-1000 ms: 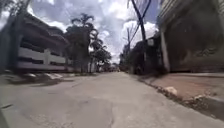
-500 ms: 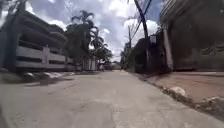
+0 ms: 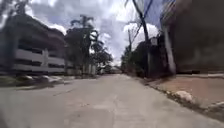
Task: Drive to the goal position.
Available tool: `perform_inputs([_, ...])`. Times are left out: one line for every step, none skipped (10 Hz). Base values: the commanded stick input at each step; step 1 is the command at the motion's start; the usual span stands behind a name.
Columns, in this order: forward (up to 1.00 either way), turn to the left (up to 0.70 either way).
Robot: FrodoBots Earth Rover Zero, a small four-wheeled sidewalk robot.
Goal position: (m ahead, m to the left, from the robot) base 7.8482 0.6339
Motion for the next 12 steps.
perform_inputs([0.5, -0.05])
perform_inputs([0.5, -0.03])
perform_inputs([0.5, -0.02])
perform_inputs([0.5, -0.01])
perform_inputs([0.5, 0.0])
perform_inputs([0.5, 0.0])
perform_inputs([0.5, 0.0])
perform_inputs([0.5, 0.0])
perform_inputs([0.5, 0.0])
perform_inputs([0.5, 0.0])
perform_inputs([0.5, -0.5])
perform_inputs([0.5, -0.43])
